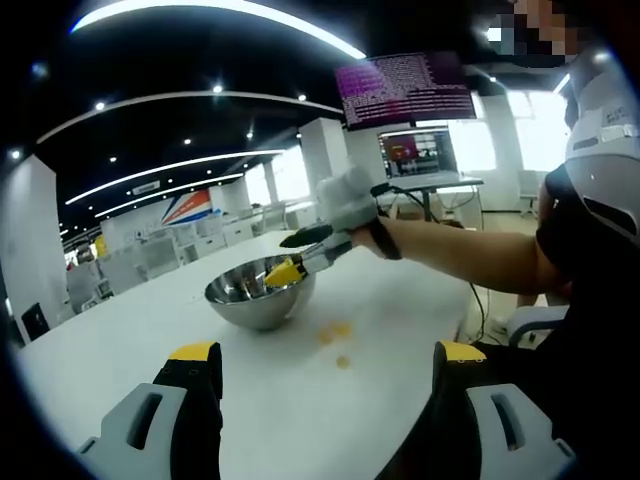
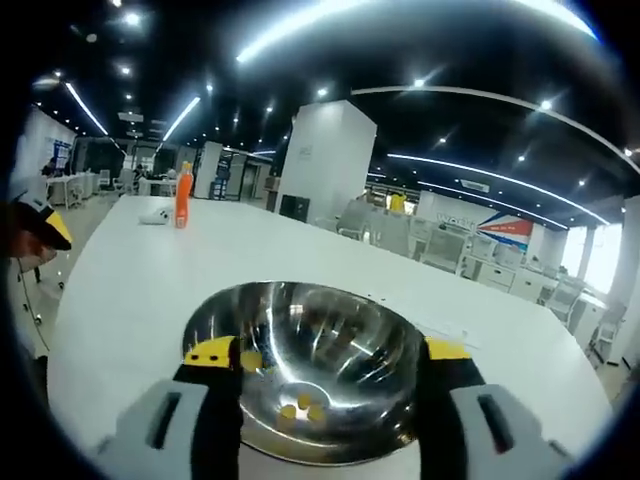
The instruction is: Pick up the QQ candy scattered on the table and place it into the stainless steel bowl on the table
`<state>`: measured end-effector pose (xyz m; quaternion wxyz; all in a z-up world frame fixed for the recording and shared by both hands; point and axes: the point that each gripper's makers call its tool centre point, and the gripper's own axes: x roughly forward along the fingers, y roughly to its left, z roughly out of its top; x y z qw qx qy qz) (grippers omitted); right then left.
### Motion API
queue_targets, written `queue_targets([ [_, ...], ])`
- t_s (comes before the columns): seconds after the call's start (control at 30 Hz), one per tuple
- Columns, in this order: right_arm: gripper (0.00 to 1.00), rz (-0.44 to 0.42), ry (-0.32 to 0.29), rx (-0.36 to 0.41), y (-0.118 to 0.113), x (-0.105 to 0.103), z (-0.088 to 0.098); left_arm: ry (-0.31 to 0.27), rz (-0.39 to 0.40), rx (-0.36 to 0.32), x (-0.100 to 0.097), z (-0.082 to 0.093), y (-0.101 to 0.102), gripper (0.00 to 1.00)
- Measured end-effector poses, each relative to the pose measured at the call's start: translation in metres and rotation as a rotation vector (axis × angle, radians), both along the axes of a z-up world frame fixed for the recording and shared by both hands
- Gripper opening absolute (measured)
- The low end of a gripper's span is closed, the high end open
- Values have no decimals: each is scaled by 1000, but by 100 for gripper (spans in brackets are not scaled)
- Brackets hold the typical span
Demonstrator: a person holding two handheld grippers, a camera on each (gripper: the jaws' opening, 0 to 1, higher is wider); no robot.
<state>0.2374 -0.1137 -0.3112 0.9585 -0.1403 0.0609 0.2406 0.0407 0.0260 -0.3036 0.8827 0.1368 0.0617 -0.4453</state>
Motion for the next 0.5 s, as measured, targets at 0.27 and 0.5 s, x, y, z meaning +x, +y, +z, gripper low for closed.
queue_targets([
  [0.27,61,-4,-19,1,-2,0,7,-3,2,2,0,2,0,87],
  [0.5,60,-14,-44,6,-6,-3,14,-7,3,6,-1,2,1,86],
])
